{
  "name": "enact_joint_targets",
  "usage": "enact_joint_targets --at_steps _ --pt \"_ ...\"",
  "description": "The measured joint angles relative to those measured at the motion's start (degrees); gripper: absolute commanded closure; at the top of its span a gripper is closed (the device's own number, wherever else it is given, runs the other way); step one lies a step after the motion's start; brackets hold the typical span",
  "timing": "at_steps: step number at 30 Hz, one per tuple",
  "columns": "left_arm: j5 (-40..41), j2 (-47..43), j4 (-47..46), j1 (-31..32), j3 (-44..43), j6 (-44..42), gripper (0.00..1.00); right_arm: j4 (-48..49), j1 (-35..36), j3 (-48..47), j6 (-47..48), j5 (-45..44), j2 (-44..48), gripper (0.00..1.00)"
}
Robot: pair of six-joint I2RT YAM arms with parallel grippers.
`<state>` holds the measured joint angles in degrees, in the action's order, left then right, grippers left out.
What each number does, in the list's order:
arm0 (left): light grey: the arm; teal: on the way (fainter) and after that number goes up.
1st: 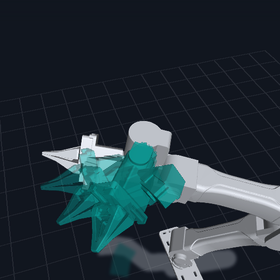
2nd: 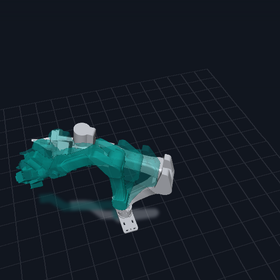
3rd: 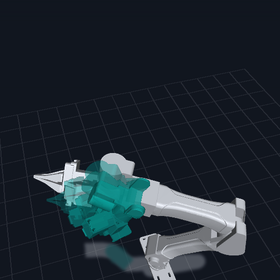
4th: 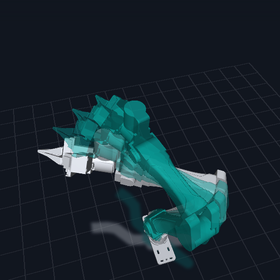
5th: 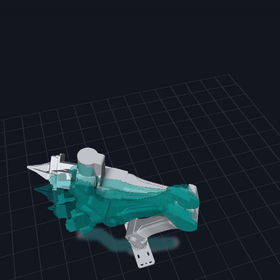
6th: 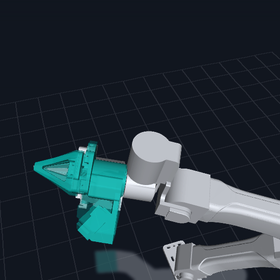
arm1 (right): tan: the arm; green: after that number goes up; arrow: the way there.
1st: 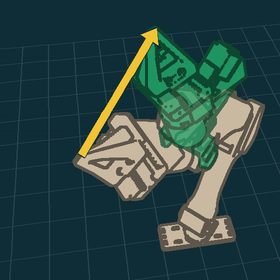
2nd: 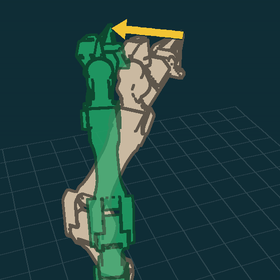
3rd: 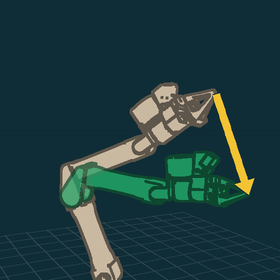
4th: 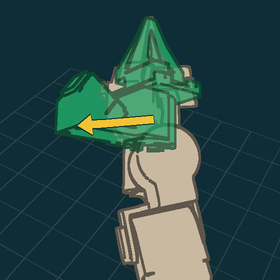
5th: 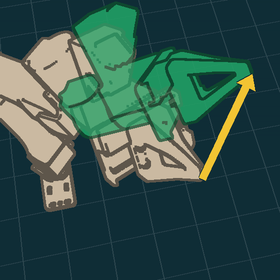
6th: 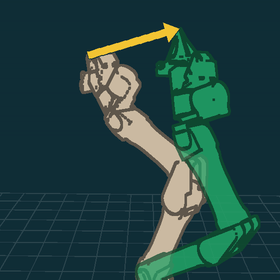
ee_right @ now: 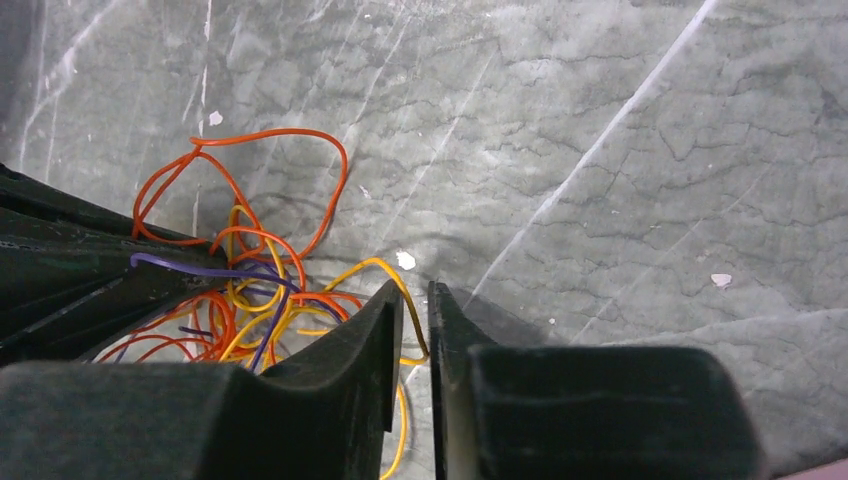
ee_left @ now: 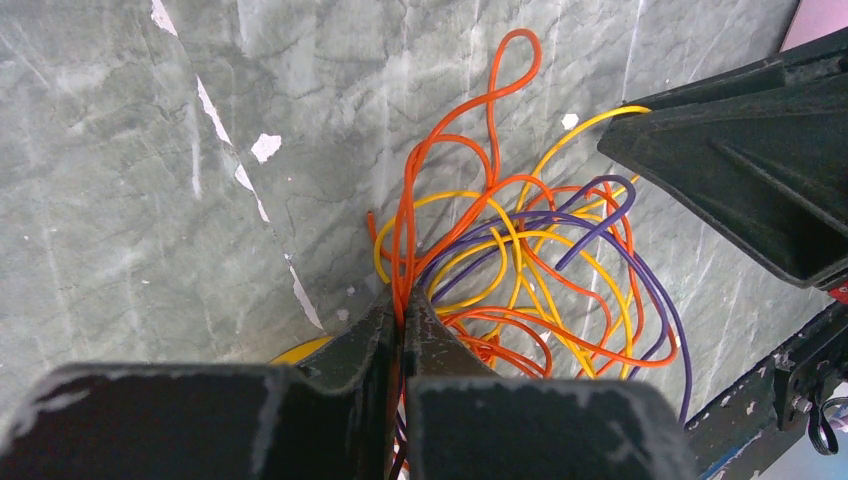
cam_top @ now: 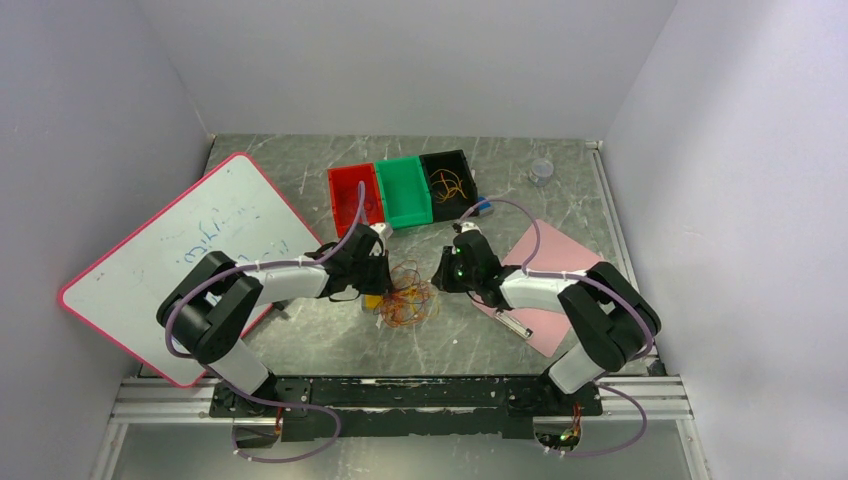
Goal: Untangle the cables
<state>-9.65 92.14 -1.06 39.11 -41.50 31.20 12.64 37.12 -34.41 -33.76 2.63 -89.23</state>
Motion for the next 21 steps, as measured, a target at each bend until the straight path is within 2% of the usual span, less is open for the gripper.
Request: enact_joint_targets --at_steps 5,11,21 --pt "0.0 0.0 0.0 0.0 0.0 -0.31 0.93 0.5 -0.11 0.0 0.24 0.5 0.07 1.0" --pt "0.02 0.0 0.0 0.0 0.0 -0.33 0.93 -0.76 -0.7 0.02 0.85 -0.17 3.5 1.0" --pt "0.02 0.02 0.0 0.0 -0.02 -0.33 0.93 -8.37 -1.16 -4.11 4.96 -6.62 18.03 1.0"
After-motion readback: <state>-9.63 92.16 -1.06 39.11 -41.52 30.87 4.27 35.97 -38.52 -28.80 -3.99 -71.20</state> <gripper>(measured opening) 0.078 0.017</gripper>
